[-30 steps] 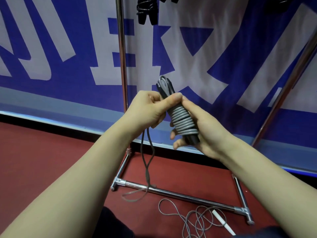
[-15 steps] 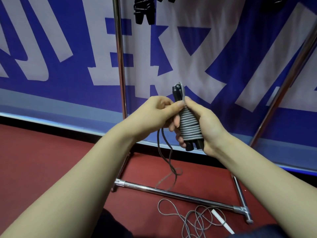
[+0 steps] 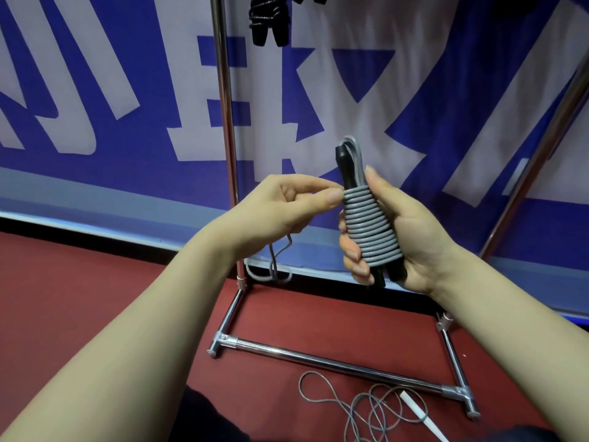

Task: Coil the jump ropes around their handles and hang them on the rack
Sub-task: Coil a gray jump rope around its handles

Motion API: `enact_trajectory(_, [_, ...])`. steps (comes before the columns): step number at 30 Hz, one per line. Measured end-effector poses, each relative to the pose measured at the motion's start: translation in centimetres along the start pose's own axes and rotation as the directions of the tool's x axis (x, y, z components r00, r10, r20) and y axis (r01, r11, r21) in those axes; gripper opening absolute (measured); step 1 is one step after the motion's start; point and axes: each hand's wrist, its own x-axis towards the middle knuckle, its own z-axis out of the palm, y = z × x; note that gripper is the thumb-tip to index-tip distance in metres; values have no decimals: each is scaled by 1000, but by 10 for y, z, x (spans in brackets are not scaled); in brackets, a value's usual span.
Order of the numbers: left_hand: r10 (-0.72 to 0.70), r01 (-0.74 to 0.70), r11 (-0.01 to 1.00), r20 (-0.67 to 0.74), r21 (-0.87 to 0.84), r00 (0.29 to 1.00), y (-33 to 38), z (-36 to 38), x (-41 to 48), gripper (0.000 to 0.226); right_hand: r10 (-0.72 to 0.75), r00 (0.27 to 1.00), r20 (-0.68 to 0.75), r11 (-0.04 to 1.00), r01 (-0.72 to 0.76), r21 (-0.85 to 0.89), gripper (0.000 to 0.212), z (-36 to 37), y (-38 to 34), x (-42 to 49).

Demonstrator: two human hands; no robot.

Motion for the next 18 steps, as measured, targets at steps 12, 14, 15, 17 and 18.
enact_trajectory(12, [82, -60, 985, 133, -161, 988, 7, 14, 2, 32, -2, 722, 692, 932, -251, 264, 16, 0, 5, 0])
enact_trajectory(14, [67, -57, 989, 64, -136, 996, 6, 12, 1, 37, 47, 765, 642, 957, -219, 191, 26, -1, 4, -1])
enact_trajectory(15, [49, -47, 993, 13, -113, 999, 6, 11, 1, 47, 74, 811, 580, 973, -187, 137, 31, 1, 2, -2])
enact_trajectory(17, [55, -62, 995, -83, -83, 995, 10, 11, -1, 44, 76, 928, 366, 994, -100, 47, 40, 5, 1, -4])
enact_trajectory(18, [62, -73, 995, -130, -74, 990, 11, 10, -2, 37, 38, 970, 239, 999, -43, 18, 41, 9, 0, -4])
